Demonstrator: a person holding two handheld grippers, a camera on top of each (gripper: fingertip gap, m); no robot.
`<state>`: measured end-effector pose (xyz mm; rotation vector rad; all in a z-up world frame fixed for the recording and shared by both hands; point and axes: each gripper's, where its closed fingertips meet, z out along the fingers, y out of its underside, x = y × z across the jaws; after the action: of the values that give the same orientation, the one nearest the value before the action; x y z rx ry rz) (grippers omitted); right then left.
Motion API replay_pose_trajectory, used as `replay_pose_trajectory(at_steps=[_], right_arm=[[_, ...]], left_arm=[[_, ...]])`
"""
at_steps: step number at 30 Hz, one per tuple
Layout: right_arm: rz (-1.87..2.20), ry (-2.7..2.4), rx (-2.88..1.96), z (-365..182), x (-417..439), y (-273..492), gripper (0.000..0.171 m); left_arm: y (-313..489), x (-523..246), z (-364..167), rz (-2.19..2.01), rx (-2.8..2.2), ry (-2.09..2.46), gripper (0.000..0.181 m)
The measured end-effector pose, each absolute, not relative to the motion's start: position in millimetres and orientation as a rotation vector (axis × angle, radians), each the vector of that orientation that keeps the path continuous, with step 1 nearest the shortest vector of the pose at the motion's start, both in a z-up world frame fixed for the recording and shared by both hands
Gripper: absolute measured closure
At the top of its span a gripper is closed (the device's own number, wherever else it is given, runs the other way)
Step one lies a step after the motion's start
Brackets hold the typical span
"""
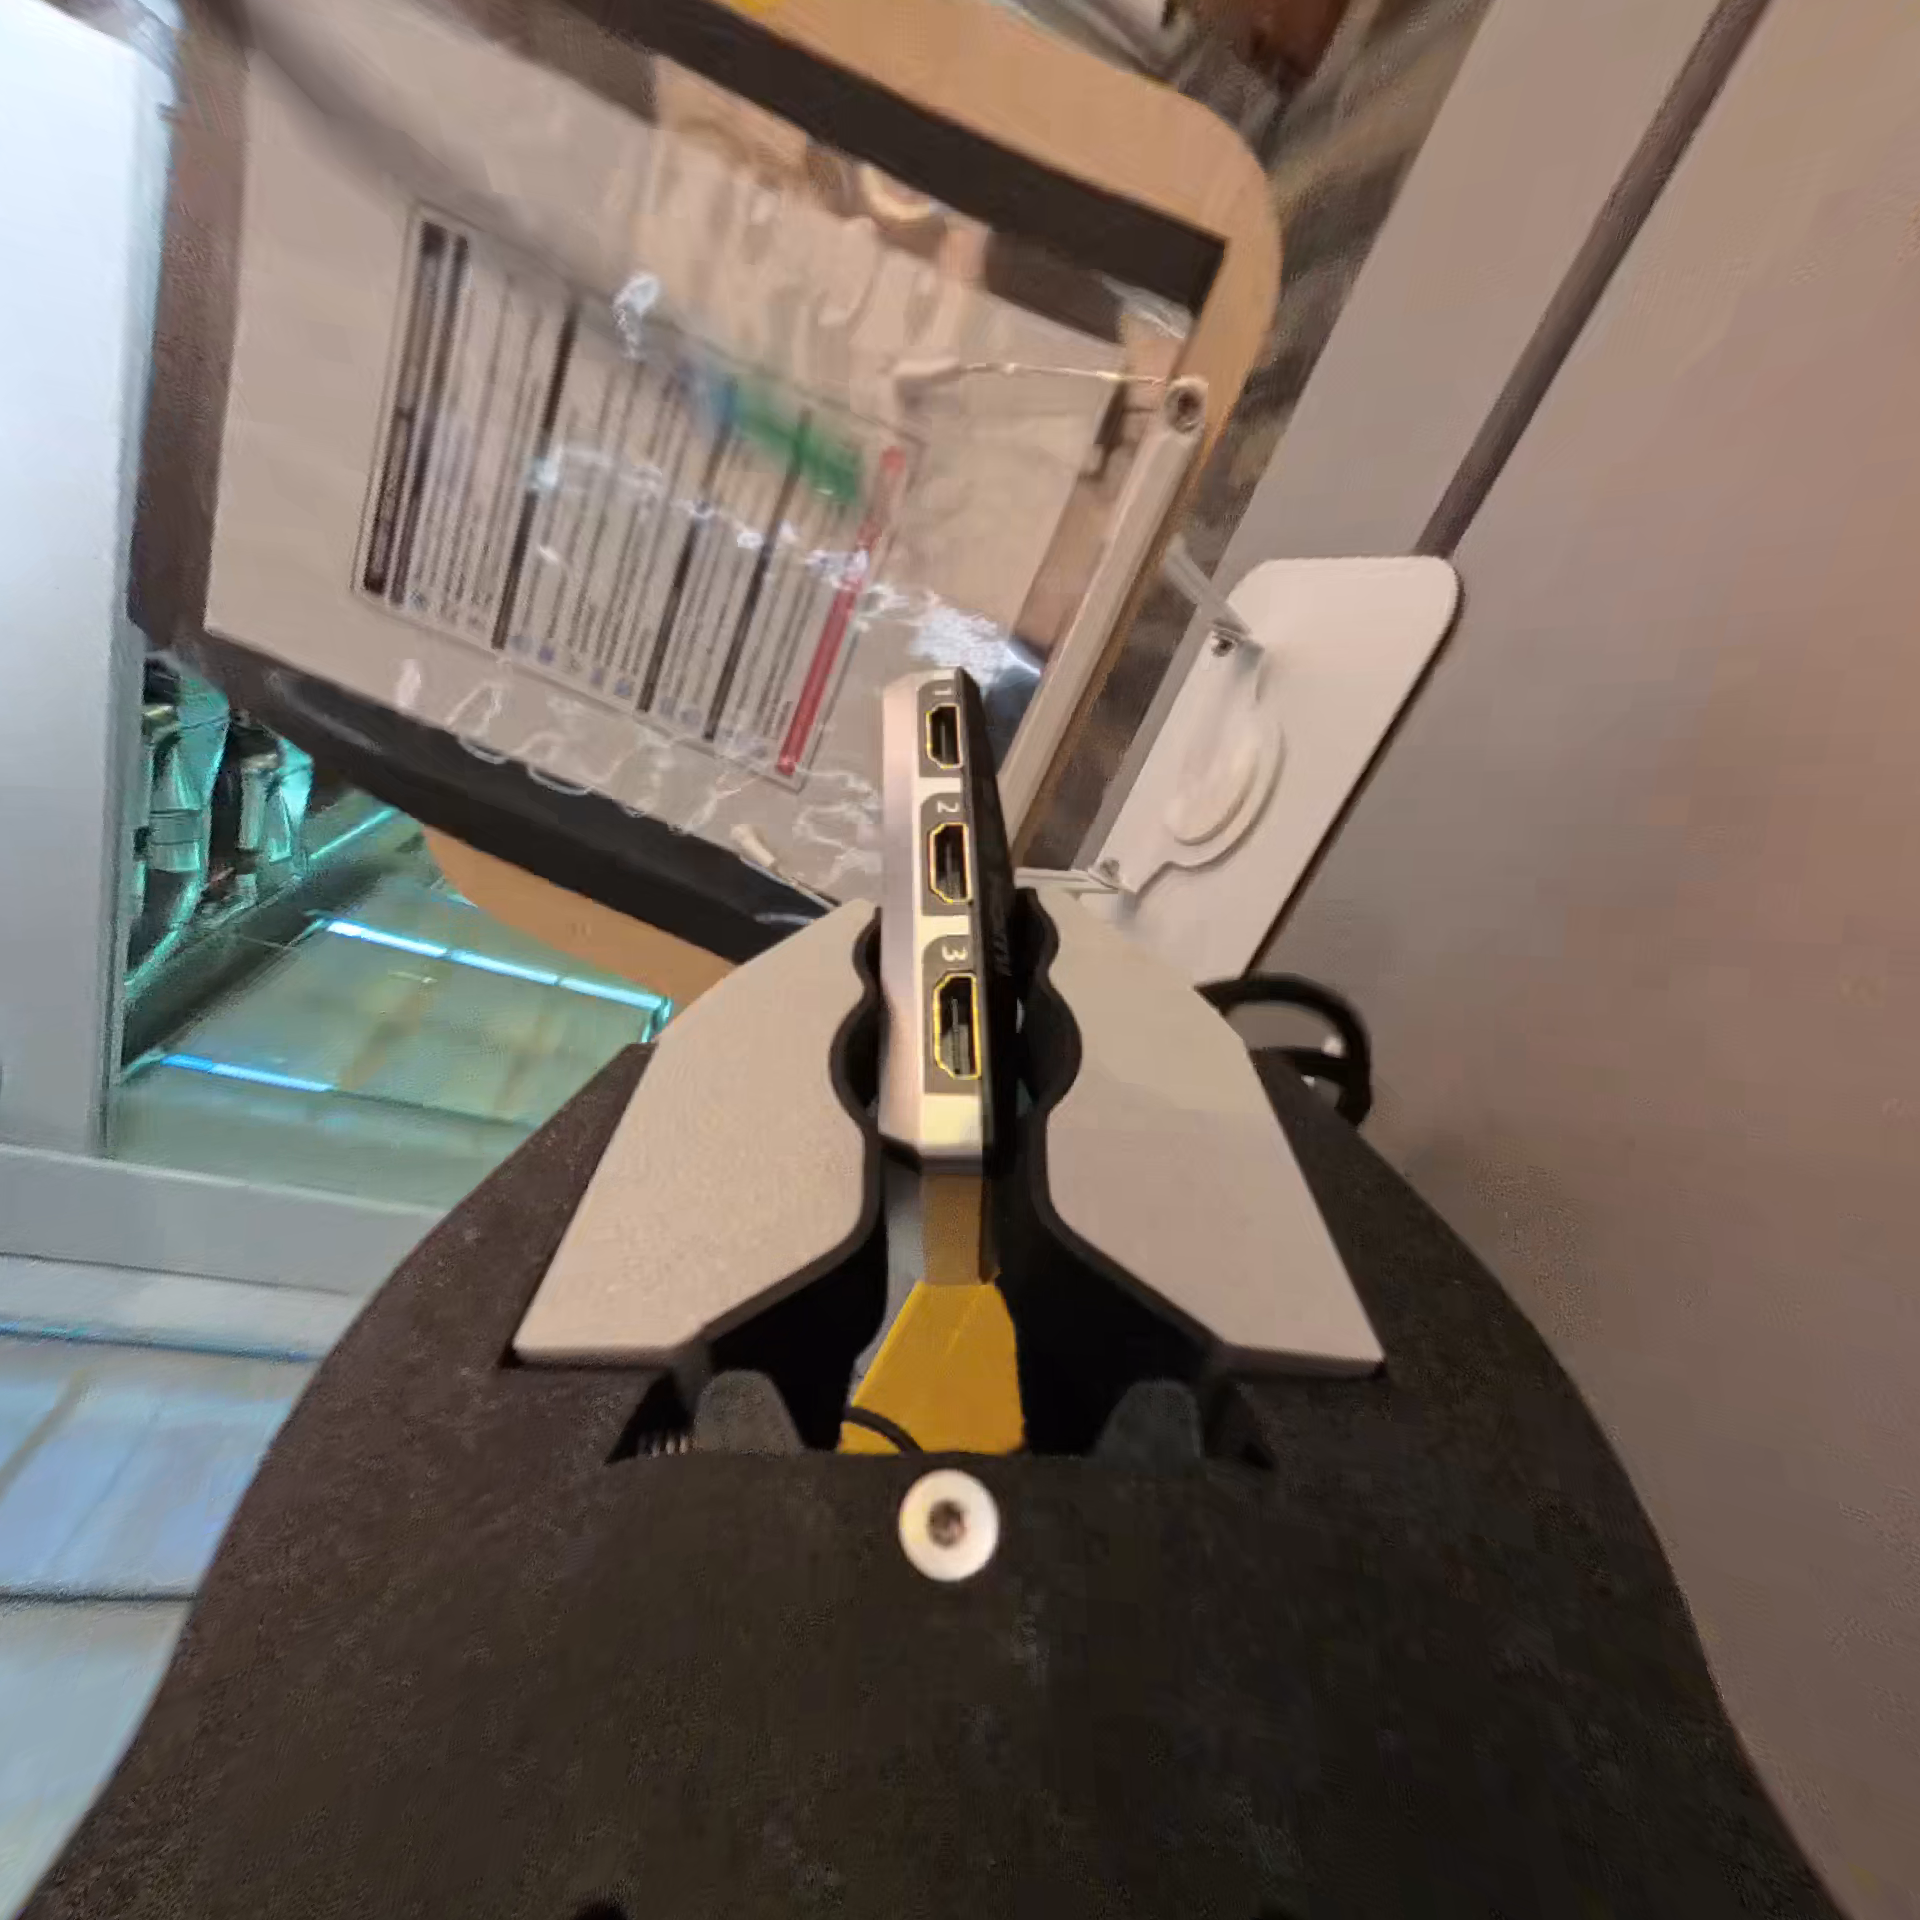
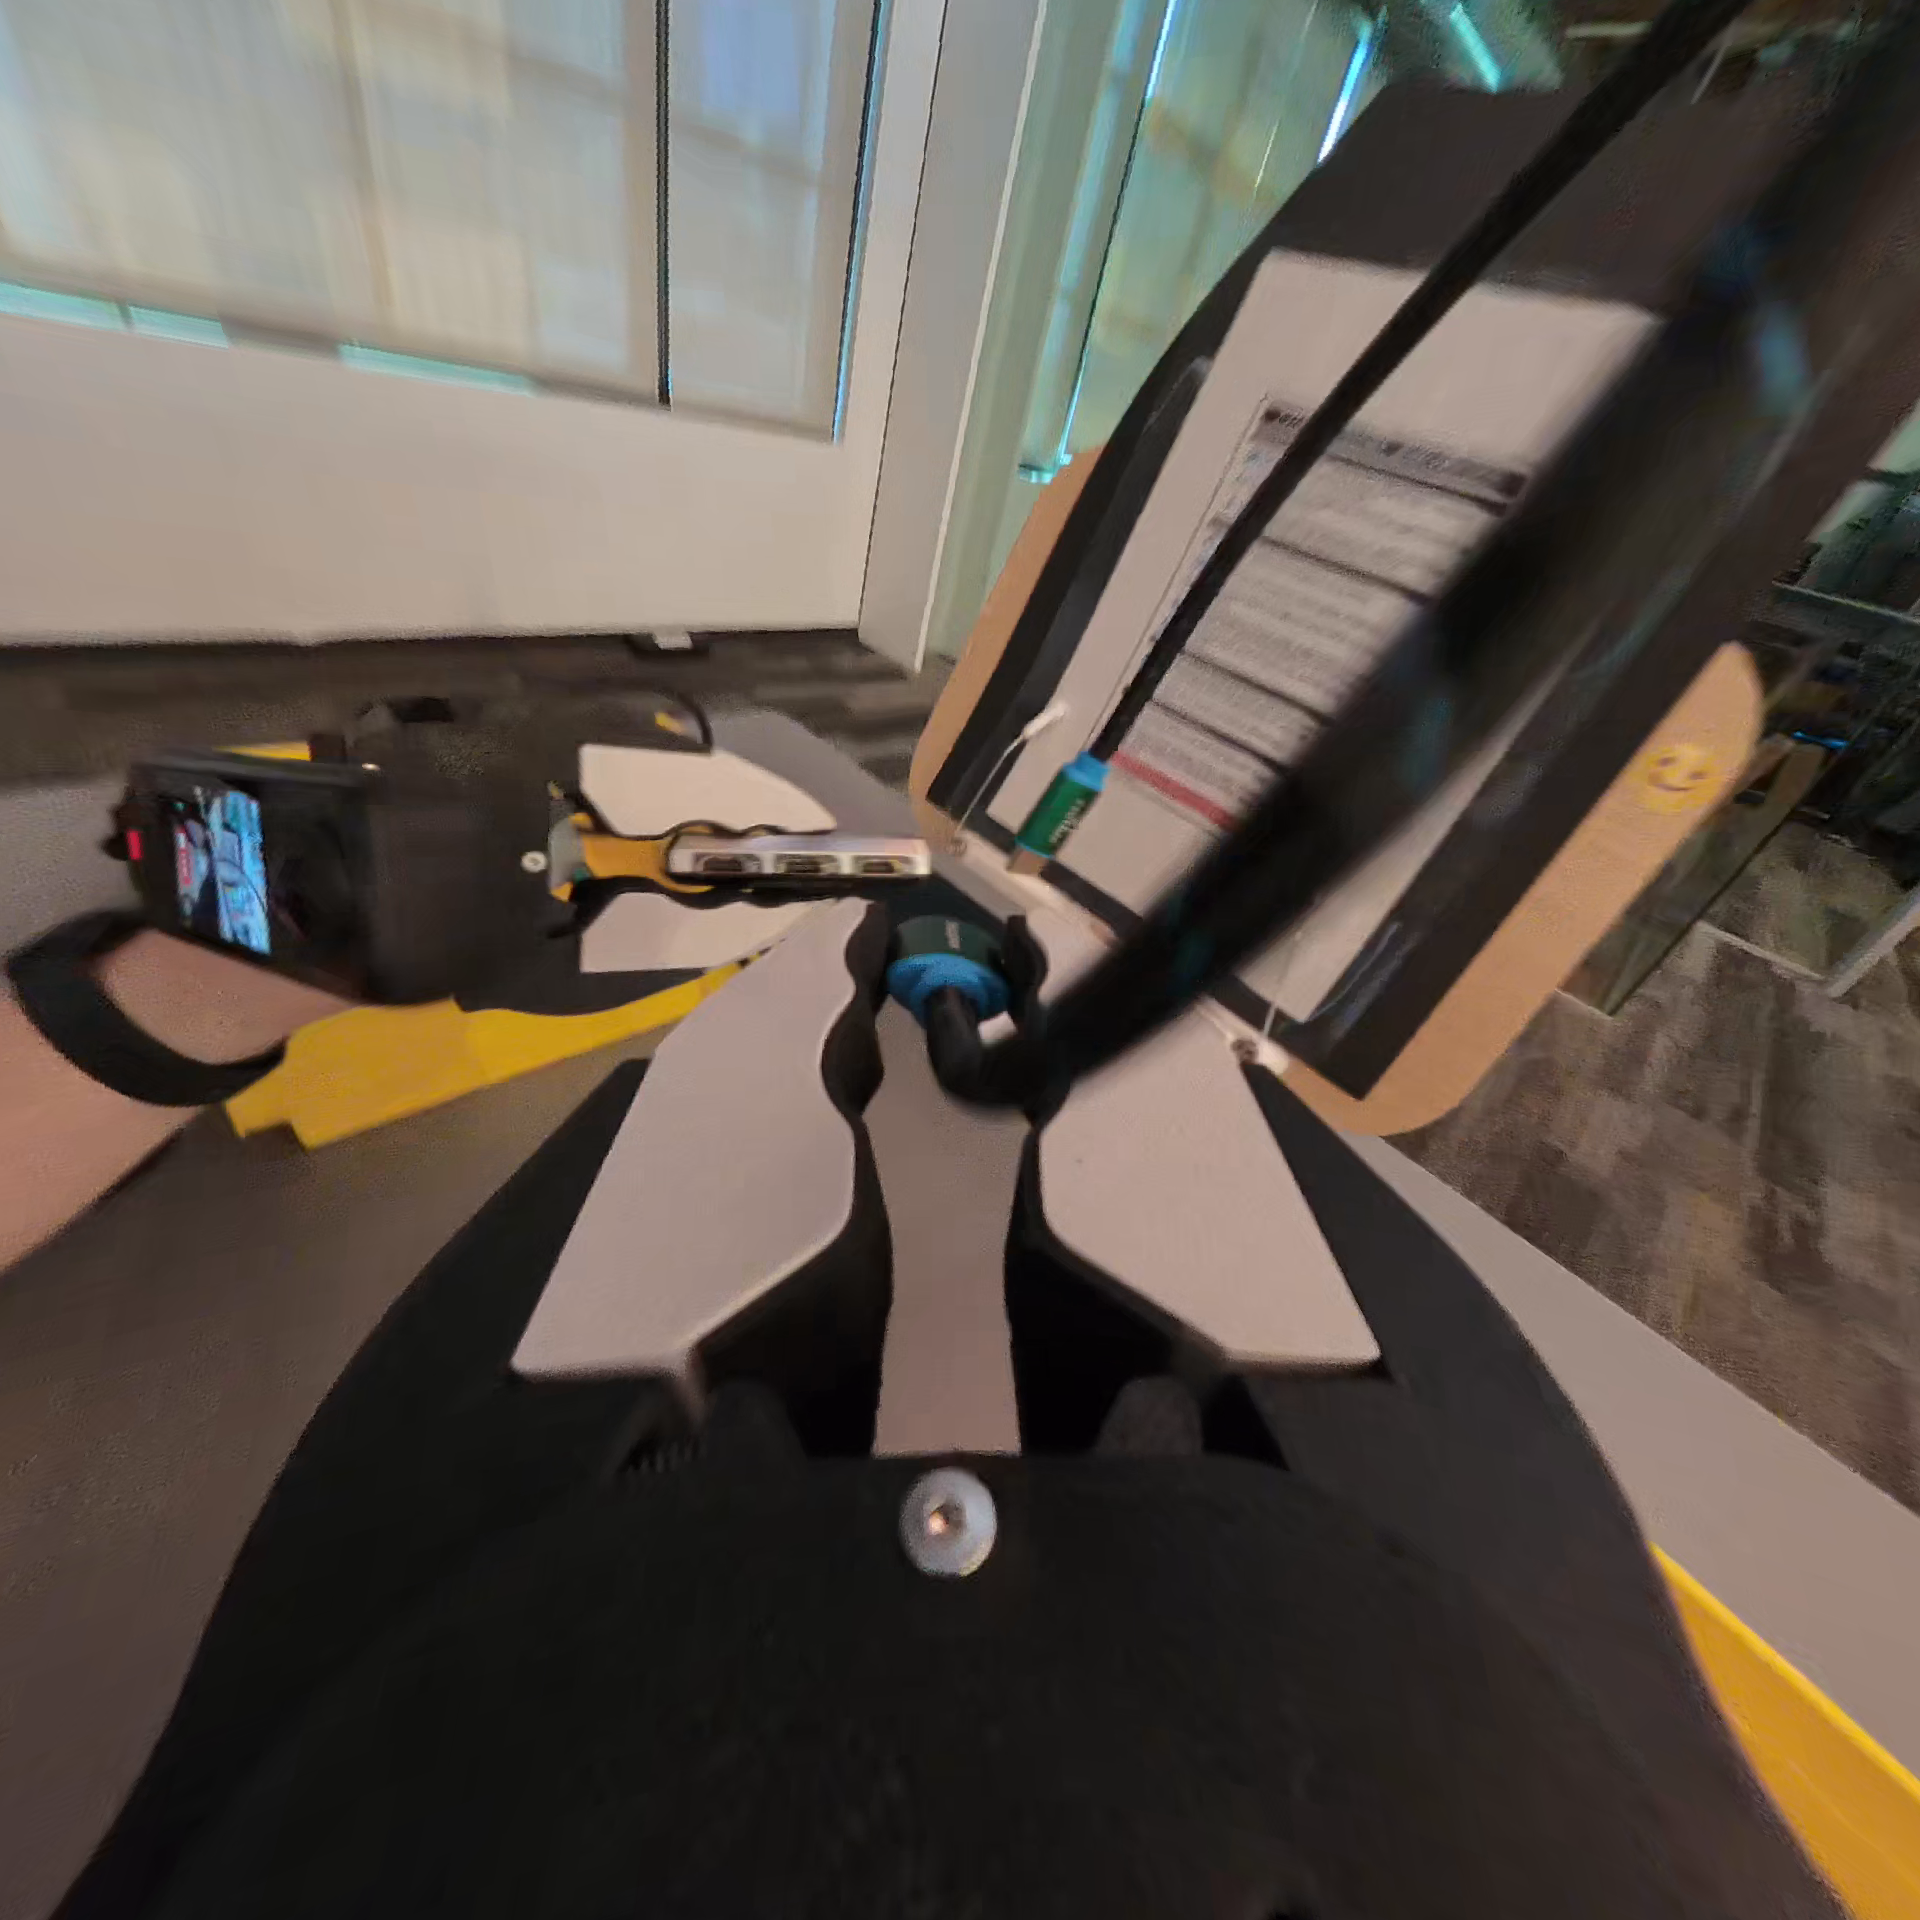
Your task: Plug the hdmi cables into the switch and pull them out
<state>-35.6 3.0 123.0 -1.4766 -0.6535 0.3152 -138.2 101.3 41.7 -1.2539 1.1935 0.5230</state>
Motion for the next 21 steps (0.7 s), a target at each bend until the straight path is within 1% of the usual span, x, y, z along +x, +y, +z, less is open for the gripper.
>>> replay_pose_trajectory(at_steps=[1, 4, 8, 10, 14, 18, 21], right_arm=[[0.347, -0.627, -1.457, 133.9, -25.9, -1.8, 0.149], [0.365, -0.649, -1.461, 143.0, -15.7, -6.6, 0.149], [0.371, -0.801, -1.553, 125.1, -16.1, -8.7, 0.149], [0.3, -0.792, -1.562, 129.7, -2.7, -10.4, 0.149], [0.488, -0.916, -1.614, 136.0, 18.8, -53.5, 0.149], [0.471, -1.047, -1.758, 100.5, 85.5, -86.7, 0.149], [0.426, -1.145, -1.893, 51.2, 130.4, -103.6, 0.149]], left_arm=[[97.2, -142.2, 49.9, 0.444, -1.231, 1.165, 0.159], [75.4, -125.6, 70.6, 0.327, -1.136, 1.143, 0.16], [68.1, -108.4, 62.8, 0.414, -1.126, 1.229, 0.16], [64.0, -106.9, 60.5, 0.442, -1.122, 1.269, 0.16], [54.6, -109.3, 70.6, 0.384, -1.138, 1.262, 0.16], [48.8, -115.4, 81.6, 0.356, -1.15, 1.245, 0.159], [44.8, -115.5, 84.5, 0.347, -1.144, 1.252, 0.16]])
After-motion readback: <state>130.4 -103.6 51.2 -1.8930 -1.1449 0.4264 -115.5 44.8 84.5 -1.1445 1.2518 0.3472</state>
